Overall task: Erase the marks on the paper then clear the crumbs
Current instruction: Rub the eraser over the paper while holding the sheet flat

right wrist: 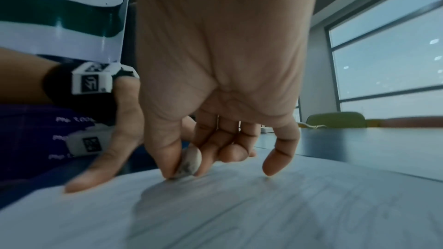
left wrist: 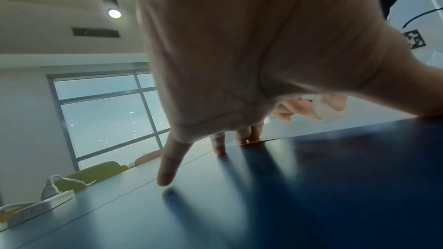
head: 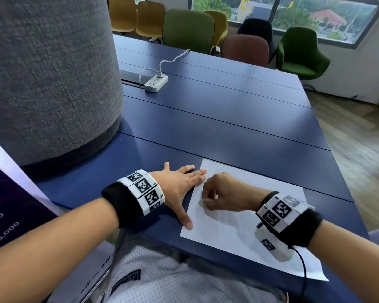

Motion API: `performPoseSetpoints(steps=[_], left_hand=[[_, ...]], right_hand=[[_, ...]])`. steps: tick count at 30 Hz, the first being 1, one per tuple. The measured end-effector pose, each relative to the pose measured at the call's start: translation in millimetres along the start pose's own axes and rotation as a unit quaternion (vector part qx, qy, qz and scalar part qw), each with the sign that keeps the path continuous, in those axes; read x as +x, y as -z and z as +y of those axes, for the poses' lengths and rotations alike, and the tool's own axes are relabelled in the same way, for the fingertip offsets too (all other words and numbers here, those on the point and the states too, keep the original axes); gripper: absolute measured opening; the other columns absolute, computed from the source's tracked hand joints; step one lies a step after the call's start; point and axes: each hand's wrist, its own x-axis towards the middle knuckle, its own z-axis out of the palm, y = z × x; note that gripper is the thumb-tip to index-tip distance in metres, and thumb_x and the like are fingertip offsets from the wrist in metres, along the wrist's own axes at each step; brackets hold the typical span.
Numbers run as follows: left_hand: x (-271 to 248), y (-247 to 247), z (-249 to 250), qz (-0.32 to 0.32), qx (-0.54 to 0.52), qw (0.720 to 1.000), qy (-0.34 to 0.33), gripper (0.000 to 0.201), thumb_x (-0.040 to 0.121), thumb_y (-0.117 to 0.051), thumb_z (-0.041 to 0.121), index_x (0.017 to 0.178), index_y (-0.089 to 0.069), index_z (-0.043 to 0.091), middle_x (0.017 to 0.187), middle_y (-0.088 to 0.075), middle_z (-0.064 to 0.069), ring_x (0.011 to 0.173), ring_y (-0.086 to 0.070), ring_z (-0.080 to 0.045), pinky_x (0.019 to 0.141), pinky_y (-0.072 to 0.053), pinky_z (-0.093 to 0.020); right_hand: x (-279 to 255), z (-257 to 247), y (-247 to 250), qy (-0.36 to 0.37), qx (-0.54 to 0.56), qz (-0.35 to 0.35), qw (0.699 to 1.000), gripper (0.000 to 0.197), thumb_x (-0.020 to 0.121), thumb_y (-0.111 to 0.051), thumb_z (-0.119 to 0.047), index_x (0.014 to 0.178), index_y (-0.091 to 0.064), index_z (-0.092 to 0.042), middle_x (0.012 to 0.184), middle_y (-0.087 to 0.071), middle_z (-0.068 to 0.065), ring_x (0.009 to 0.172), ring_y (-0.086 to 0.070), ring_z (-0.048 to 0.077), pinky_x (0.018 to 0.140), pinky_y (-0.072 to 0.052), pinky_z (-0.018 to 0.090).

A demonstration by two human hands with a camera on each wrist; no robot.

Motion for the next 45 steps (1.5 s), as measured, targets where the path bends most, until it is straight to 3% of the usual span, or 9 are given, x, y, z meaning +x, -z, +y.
performPoseSetpoints(steps=[6, 11, 16, 20, 24, 30, 35, 41, 45], left_hand=[[-1.5, 2.0, 1.6, -0.014, -0.015, 1.0, 0.009, 0.139, 0.058, -0.078, 0.074, 0.157, 0.008, 0.03, 0.159, 0.022, 0.026, 0.147, 0.024, -0.007, 0.11, 0.01, -0.073], [-2.0, 1.7, 1.6, -0.005, -0.011, 1.0, 0.007, 0.14, 0.057, -0.078, 0.074, 0.157, 0.01, 0.031, 0.16, 0.02, 0.026, 0.147, 0.024, -0.006, 0.112, 0.01, -0.071], [-1.8, 2.0, 2.9, -0.003, 0.003, 1.0, 0.006, 0.139, 0.058, -0.078, 0.074, 0.158, 0.007, 0.028, 0.161, 0.019, 0.024, 0.148, 0.022, -0.008, 0.112, 0.004, -0.072], [-1.9, 2.1, 2.4, 0.008, -0.005, 1.0, -0.001, 0.139, 0.056, -0.079, 0.073, 0.158, 0.006, 0.03, 0.161, 0.017, 0.023, 0.148, 0.02, -0.009, 0.111, 0.002, -0.073], [0.0, 0.2, -0.3, 0.016, 0.004, 1.0, 0.003, 0.142, 0.054, -0.078, 0.077, 0.156, 0.01, 0.034, 0.161, 0.016, 0.025, 0.148, 0.02, -0.007, 0.113, 0.001, -0.072], [3.4, -0.3, -3.4, 0.02, -0.007, 1.0, -0.003, 0.145, 0.049, -0.079, 0.078, 0.155, 0.012, 0.036, 0.161, 0.016, 0.025, 0.149, 0.018, -0.008, 0.112, -0.001, -0.07], [2.2, -1.1, -3.0, 0.013, 0.008, 1.0, 0.002, 0.145, 0.053, -0.076, 0.079, 0.155, 0.016, 0.033, 0.16, 0.021, 0.025, 0.148, 0.022, -0.008, 0.114, 0.003, -0.068], [6.1, -1.9, -4.4, 0.021, 0.011, 1.0, 0.003, 0.15, 0.048, -0.077, 0.08, 0.154, 0.018, 0.032, 0.161, 0.02, 0.022, 0.148, 0.021, -0.011, 0.115, 0.003, -0.066], [7.3, -3.4, -6.6, 0.025, 0.019, 1.0, -0.001, 0.151, 0.049, -0.074, 0.083, 0.154, 0.021, 0.03, 0.162, 0.02, 0.02, 0.148, 0.023, -0.014, 0.118, 0.01, -0.059]], right_hand=[[-12.2, -8.5, -8.8, 0.039, 0.008, -0.073, 0.997, 0.011, 0.083, -0.071, -0.026, 0.085, -0.073, -0.015, 0.077, -0.069, -0.009, 0.07, -0.062, 0.008, 0.066, -0.049, 0.016], [-4.8, 1.4, 1.3, 0.003, 0.007, -0.004, 1.0, 0.012, 0.082, -0.07, -0.024, 0.083, -0.072, -0.013, 0.079, -0.072, -0.001, 0.073, -0.063, 0.015, 0.07, -0.053, 0.028], [-11.3, -10.3, 0.4, 0.013, 0.003, -0.073, 0.997, 0.014, 0.082, -0.072, -0.026, 0.084, -0.072, -0.012, 0.077, -0.068, -0.004, 0.07, -0.061, 0.013, 0.07, -0.052, 0.027], [18.4, 12.5, 18.4, -0.042, -0.023, 0.023, 0.999, 0.01, 0.078, -0.07, -0.025, 0.076, -0.072, -0.015, 0.075, -0.07, -0.001, 0.072, -0.063, 0.019, 0.07, -0.056, 0.036], [35.5, 35.6, 28.4, -0.09, -0.04, 0.099, 0.99, 0.014, 0.08, -0.067, -0.031, 0.076, -0.069, -0.018, 0.071, -0.064, -0.005, 0.074, -0.062, 0.021, 0.066, -0.053, 0.032], [23.1, 22.3, 16.0, -0.004, -0.021, -0.003, 1.0, 0.007, 0.08, -0.072, -0.022, 0.077, -0.072, -0.016, 0.077, -0.071, 0.001, 0.072, -0.063, 0.019, 0.067, -0.052, 0.029], [42.1, 40.7, 27.1, -0.061, -0.031, 0.096, 0.993, 0.012, 0.08, -0.069, -0.028, 0.075, -0.07, -0.017, 0.067, -0.063, -0.007, 0.066, -0.06, 0.015, 0.065, -0.054, 0.033], [37.8, 29.5, 24.0, -0.023, -0.018, 0.021, 0.999, 0.008, 0.078, -0.073, -0.021, 0.076, -0.072, -0.013, 0.074, -0.07, 0.0, 0.065, -0.058, 0.012, 0.066, -0.051, 0.028], [50.7, 41.1, 33.1, -0.063, -0.028, 0.099, 0.993, 0.012, 0.079, -0.07, -0.024, 0.073, -0.07, -0.013, 0.071, -0.069, 0.0, 0.068, -0.062, 0.019, 0.067, -0.056, 0.035]])
